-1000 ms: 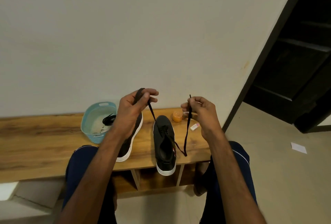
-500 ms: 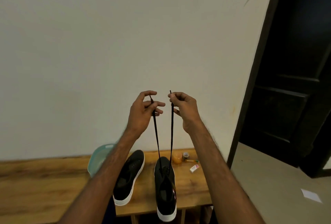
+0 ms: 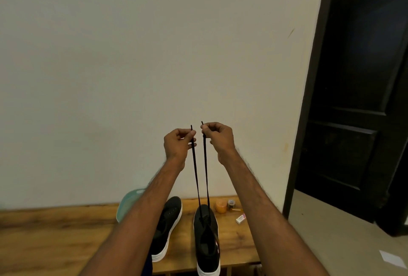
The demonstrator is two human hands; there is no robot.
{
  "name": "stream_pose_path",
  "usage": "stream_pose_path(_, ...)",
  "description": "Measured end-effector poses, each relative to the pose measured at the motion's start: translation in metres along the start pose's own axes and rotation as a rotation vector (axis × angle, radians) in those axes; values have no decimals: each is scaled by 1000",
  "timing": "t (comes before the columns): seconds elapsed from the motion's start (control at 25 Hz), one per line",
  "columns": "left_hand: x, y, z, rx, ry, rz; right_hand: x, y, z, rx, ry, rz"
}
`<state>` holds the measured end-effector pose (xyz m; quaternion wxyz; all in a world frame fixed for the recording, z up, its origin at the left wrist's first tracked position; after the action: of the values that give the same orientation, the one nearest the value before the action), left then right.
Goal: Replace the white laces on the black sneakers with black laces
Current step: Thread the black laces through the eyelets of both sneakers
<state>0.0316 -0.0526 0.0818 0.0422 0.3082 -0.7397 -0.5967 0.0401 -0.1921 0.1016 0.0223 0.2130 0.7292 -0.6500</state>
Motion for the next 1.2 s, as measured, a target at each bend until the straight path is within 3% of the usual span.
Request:
stream_pose_path(0.12,3,2,-1,20,22,16,3,-1,0,-3,3,7)
stream_pose_path(0.36,13,9,-1,-41,-88,-54,7,-1,1,47,16,69)
stream_pose_path(0.76,12,23,1,-352,-157,-225,9,-14,17,337,-184,246)
stream_pose_path(1.2,19,14,10,-498,-260,-245,16,-2,13,227,-48,5)
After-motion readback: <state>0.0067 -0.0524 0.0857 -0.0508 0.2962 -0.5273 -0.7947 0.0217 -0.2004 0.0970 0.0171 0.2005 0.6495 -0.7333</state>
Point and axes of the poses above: each hand's wrist, its own x-axis away from the middle knuckle, its own z-axis out of the back of the hand, y = z × x, the point moved 3 cm from there along -x, towards the middle knuckle, and after that the axes turned 10 degrees about y, right-handed, at the moved point
